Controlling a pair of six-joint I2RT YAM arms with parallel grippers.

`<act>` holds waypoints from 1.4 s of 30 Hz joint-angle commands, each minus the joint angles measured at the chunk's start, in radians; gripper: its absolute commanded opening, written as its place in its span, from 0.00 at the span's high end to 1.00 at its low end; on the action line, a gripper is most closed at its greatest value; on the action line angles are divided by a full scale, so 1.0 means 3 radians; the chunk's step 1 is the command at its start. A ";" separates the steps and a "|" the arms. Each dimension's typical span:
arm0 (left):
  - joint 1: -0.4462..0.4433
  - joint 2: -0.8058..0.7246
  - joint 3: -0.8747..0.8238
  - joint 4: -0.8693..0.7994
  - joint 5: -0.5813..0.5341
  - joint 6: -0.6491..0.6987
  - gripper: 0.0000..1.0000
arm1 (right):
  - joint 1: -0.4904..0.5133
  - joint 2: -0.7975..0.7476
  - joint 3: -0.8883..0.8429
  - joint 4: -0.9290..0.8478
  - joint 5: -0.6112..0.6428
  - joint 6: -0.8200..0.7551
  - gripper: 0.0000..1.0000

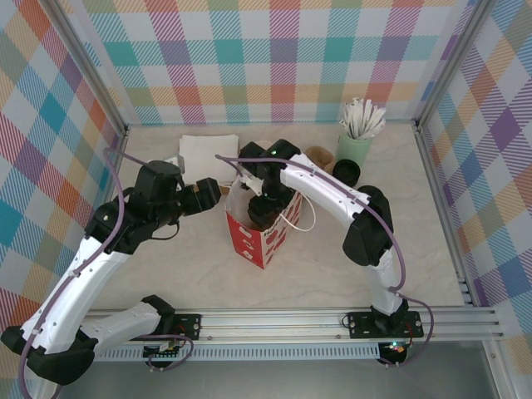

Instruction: Pack the takeout coffee

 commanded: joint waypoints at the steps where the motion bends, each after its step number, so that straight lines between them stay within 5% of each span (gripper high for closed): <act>1: 0.0028 -0.0076 0.0052 -0.0074 -0.0063 0.0036 0.10 | 0.0016 -0.0190 0.0138 -0.0100 0.0031 0.0057 0.30; 33: 0.0028 0.0020 0.0189 -0.0100 0.0096 0.0147 0.10 | -0.0076 -0.0774 0.0792 -0.0313 0.0472 0.0142 0.16; 42: 0.0028 0.0359 0.0511 -0.0077 0.0340 0.0512 0.14 | -0.0227 -0.1098 0.0681 0.0005 0.0710 0.0181 0.01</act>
